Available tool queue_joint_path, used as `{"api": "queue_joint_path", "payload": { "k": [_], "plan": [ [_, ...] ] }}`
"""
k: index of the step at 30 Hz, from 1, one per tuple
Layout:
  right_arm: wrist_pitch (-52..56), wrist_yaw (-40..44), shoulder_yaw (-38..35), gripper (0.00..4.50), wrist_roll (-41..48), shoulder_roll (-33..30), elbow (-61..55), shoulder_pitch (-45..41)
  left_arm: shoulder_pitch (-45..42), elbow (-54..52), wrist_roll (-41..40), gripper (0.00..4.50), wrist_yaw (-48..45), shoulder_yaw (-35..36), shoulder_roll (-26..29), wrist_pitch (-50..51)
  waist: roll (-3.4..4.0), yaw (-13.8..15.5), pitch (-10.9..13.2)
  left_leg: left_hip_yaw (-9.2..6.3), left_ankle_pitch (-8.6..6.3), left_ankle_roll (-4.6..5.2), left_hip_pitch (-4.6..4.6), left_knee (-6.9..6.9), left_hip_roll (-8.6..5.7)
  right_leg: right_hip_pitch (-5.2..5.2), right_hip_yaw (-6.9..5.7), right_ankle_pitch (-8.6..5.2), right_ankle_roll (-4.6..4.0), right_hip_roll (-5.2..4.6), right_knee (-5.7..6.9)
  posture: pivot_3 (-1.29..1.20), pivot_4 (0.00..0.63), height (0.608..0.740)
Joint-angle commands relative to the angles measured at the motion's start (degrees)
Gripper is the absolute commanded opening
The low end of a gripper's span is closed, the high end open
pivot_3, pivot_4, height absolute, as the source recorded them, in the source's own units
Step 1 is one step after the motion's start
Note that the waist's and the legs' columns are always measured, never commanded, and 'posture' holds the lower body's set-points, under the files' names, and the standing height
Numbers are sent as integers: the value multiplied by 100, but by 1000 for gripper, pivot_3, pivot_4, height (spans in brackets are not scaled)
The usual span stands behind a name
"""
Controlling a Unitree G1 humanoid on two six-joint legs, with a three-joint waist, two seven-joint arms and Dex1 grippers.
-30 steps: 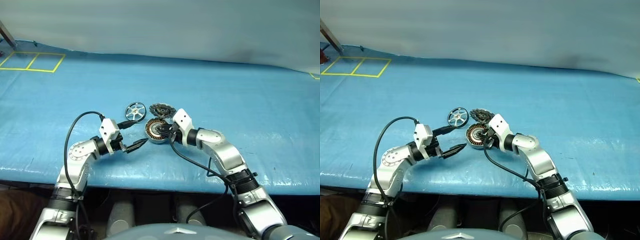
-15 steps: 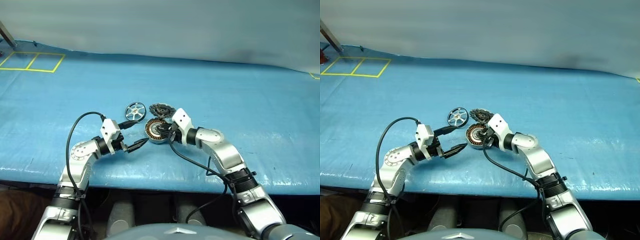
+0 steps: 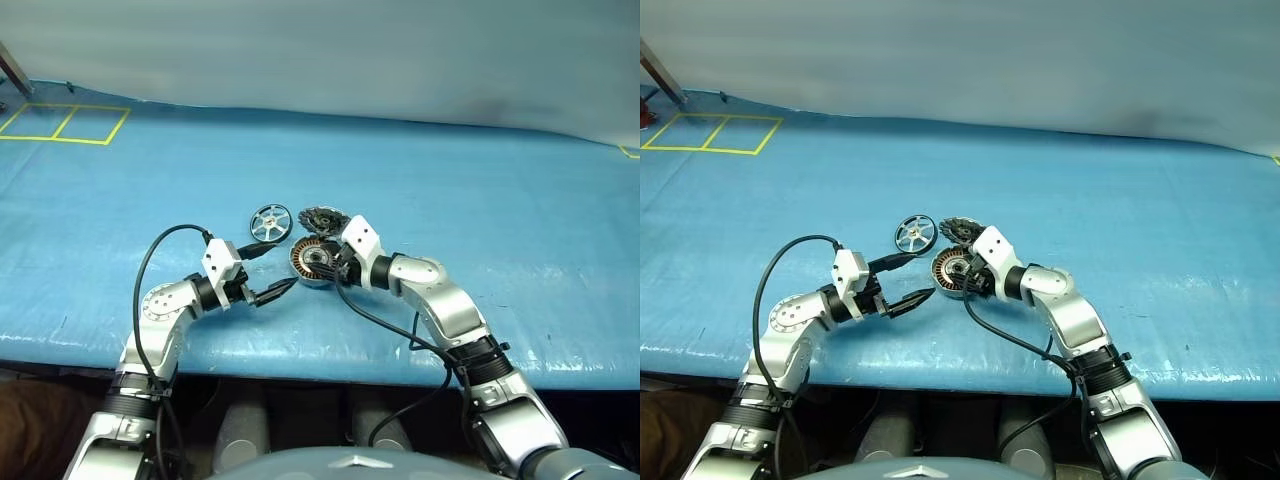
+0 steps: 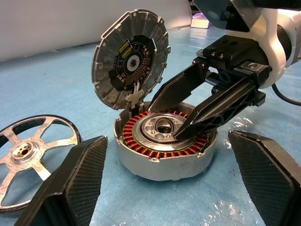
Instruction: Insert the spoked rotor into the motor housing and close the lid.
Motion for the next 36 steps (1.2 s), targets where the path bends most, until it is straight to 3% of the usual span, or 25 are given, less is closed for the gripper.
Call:
{"api": "queue_joint_path", "payload": {
  "k": [1,6,7,25,36],
  "plan": [
    [-14,-33,-163,1824,136,67,-220,-52,-44,-39,18,4500,-59,-11,10,-131,0,0,0,0,0,0,0,0,0,0,0,0,0,0,0,0,150,740],
    [-15,-86,-201,175,130,120,-184,-74,-17,-36,41,4500,-56,-44,-5,-132,0,-2,0,0,0,0,0,0,0,0,0,0,0,0,1,0,150,740],
    [-24,-107,-205,46,122,132,-155,-84,-13,-36,42,4500,-58,-50,-5,-131,0,-2,0,0,0,0,0,0,0,0,0,0,0,0,0,0,150,740],
    [-120,-273,-104,46,-137,156,350,-24,36,-44,53,4500,-53,-83,23,-155,1,-7,0,0,0,0,3,2,0,3,0,0,1,0,1,0,150,740],
    [35,-179,-164,46,131,137,-653,63,-9,-49,-100,4500,216,86,-82,27,2,-4,0,0,0,0,-1,-1,1,-2,0,1,-1,0,1,0,150,740]
  ]
}}
